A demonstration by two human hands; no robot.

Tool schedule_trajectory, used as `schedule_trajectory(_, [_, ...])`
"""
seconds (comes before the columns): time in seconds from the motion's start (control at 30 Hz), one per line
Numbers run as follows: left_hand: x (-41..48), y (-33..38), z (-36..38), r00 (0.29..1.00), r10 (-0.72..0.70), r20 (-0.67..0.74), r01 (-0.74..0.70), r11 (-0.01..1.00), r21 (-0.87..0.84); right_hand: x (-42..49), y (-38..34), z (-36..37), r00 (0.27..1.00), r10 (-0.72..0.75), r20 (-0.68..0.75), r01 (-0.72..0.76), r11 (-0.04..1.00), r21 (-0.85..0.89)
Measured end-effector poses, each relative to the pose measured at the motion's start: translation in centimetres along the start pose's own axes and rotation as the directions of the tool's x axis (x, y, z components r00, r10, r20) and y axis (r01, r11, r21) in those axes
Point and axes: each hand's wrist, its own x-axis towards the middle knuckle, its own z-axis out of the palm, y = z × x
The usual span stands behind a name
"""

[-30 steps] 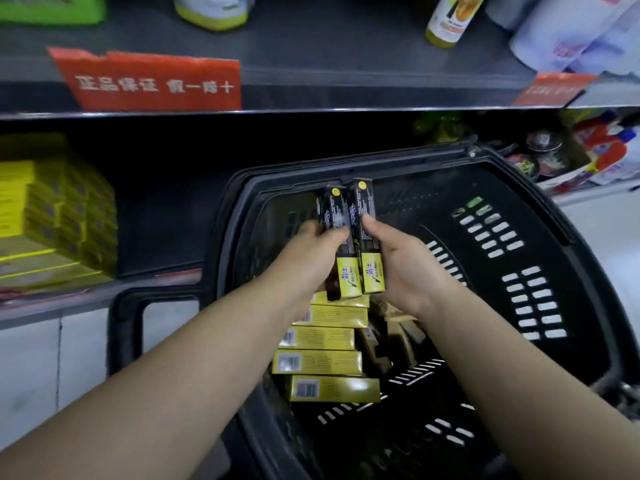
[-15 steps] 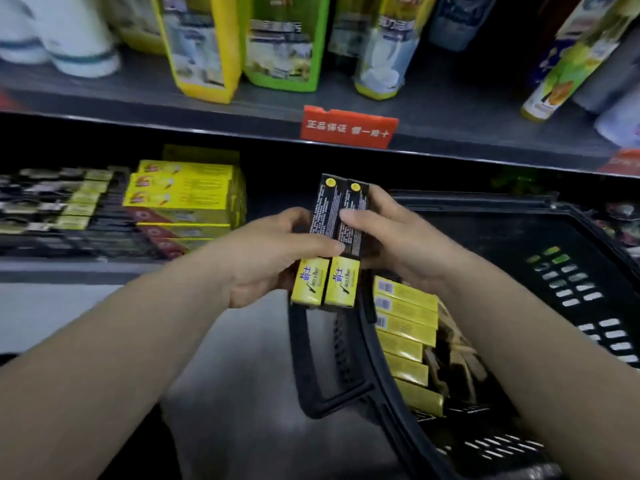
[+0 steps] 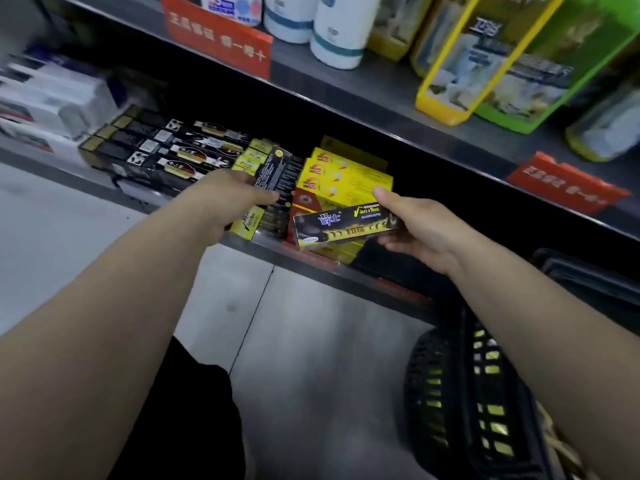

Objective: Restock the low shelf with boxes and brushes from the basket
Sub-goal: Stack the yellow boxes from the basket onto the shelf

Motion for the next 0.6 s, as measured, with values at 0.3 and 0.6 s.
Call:
schedule_trajectory(0.3, [4.9,-1.7,-2.7,0.991,0.032,-0.132,-0.025,0.998,0.059,6.2,-3.6,6.0,0.982,-0.191,-0.002,0.185,0.954,-0.236])
schedule_trajectory(0.6, [7.8,-1.9,-2.8,0.964,-0.056,-0.260,0.055,0.998,-0.012,12.7,-7.8,11.0,0.867,-0.496,0.054,0.341,0.511,-0.789])
